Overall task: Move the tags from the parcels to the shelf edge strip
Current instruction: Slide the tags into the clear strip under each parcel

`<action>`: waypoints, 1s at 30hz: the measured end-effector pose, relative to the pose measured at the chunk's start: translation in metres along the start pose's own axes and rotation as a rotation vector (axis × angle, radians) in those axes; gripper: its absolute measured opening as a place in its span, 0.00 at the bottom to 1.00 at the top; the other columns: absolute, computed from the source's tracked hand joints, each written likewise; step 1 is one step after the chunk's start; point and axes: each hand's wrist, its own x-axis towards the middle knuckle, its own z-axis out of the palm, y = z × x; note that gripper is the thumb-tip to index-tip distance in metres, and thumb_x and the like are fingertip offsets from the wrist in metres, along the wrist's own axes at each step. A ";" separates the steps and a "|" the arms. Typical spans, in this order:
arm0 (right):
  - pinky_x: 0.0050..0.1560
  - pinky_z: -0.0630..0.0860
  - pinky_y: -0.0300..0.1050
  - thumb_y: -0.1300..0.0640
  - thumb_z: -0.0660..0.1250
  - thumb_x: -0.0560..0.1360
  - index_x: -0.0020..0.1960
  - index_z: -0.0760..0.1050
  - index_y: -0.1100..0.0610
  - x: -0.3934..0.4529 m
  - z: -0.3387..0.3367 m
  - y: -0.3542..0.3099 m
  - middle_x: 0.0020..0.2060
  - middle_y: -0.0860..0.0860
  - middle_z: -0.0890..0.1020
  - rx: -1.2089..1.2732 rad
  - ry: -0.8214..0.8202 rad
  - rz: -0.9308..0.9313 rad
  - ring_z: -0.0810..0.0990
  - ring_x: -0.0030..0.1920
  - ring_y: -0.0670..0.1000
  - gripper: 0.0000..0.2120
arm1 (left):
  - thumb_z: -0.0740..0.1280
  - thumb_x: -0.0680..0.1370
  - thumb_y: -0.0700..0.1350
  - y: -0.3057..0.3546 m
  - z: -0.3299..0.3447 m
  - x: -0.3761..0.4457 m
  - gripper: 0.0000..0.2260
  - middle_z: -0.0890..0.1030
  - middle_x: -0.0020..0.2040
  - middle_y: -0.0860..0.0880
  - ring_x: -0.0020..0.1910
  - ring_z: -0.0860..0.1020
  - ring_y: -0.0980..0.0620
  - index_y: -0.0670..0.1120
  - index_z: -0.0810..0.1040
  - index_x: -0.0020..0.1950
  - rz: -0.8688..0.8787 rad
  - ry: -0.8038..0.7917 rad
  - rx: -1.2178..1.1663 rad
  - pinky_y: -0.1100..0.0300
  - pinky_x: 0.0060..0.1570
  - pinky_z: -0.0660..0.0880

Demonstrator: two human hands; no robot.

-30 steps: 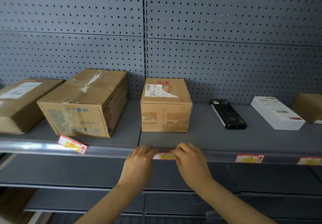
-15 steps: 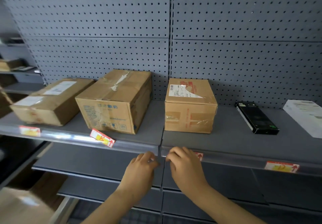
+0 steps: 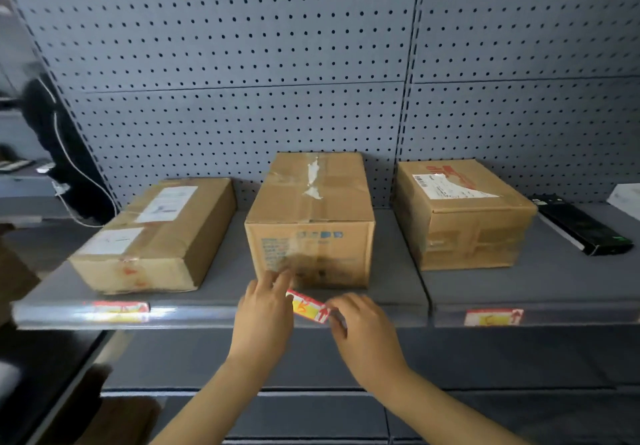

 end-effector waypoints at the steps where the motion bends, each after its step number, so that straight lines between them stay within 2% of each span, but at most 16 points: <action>1: 0.44 0.77 0.47 0.60 0.68 0.75 0.50 0.79 0.53 0.003 0.004 -0.005 0.45 0.49 0.82 -0.019 0.003 0.016 0.79 0.47 0.52 0.06 | 0.73 0.63 0.30 -0.005 -0.001 0.002 0.21 0.81 0.48 0.44 0.38 0.78 0.38 0.45 0.79 0.53 0.033 -0.016 -0.016 0.48 0.32 0.78; 4: 0.45 0.77 0.47 0.60 0.68 0.75 0.53 0.79 0.54 0.008 0.013 -0.014 0.47 0.50 0.81 -0.057 0.015 0.077 0.79 0.49 0.52 0.08 | 0.72 0.63 0.30 -0.015 -0.003 0.005 0.13 0.82 0.42 0.47 0.35 0.79 0.42 0.46 0.81 0.41 0.084 -0.050 -0.041 0.54 0.25 0.75; 6: 0.45 0.76 0.47 0.59 0.69 0.75 0.54 0.78 0.54 0.008 0.015 -0.016 0.47 0.49 0.81 -0.078 0.006 0.107 0.79 0.49 0.51 0.08 | 0.71 0.64 0.29 -0.021 -0.001 0.006 0.12 0.81 0.41 0.48 0.34 0.79 0.44 0.46 0.80 0.39 0.095 -0.053 -0.107 0.55 0.24 0.74; 12: 0.37 0.76 0.47 0.65 0.73 0.69 0.44 0.78 0.54 0.013 0.012 -0.011 0.40 0.49 0.79 -0.185 -0.057 -0.014 0.78 0.41 0.53 0.08 | 0.70 0.68 0.29 -0.033 0.006 0.002 0.12 0.79 0.43 0.48 0.38 0.79 0.44 0.46 0.82 0.42 0.140 -0.039 -0.206 0.51 0.26 0.77; 16: 0.37 0.77 0.45 0.67 0.74 0.68 0.44 0.78 0.54 0.011 0.008 -0.006 0.40 0.49 0.78 -0.223 -0.058 -0.069 0.78 0.41 0.52 0.10 | 0.73 0.67 0.32 -0.034 0.007 -0.008 0.13 0.79 0.41 0.51 0.39 0.79 0.47 0.50 0.82 0.43 0.172 -0.049 -0.203 0.55 0.20 0.74; 21: 0.36 0.77 0.45 0.67 0.73 0.69 0.45 0.80 0.56 0.011 0.008 -0.004 0.41 0.50 0.78 -0.252 -0.099 -0.089 0.78 0.42 0.52 0.09 | 0.73 0.66 0.32 -0.035 0.018 -0.014 0.13 0.80 0.44 0.51 0.40 0.79 0.46 0.49 0.83 0.44 0.158 -0.073 -0.180 0.55 0.21 0.76; 26: 0.35 0.76 0.43 0.68 0.74 0.66 0.44 0.80 0.55 0.008 0.010 -0.001 0.40 0.49 0.78 -0.263 -0.084 -0.065 0.78 0.41 0.52 0.11 | 0.76 0.59 0.32 -0.028 0.015 -0.018 0.18 0.80 0.38 0.50 0.33 0.78 0.47 0.49 0.84 0.44 0.224 -0.084 -0.102 0.60 0.22 0.72; 30: 0.32 0.76 0.42 0.67 0.76 0.64 0.43 0.80 0.54 0.006 0.010 0.001 0.39 0.49 0.79 -0.245 -0.064 -0.069 0.78 0.40 0.51 0.12 | 0.77 0.57 0.33 -0.027 0.015 -0.019 0.20 0.80 0.38 0.50 0.33 0.79 0.47 0.49 0.84 0.45 0.227 -0.055 -0.059 0.57 0.26 0.74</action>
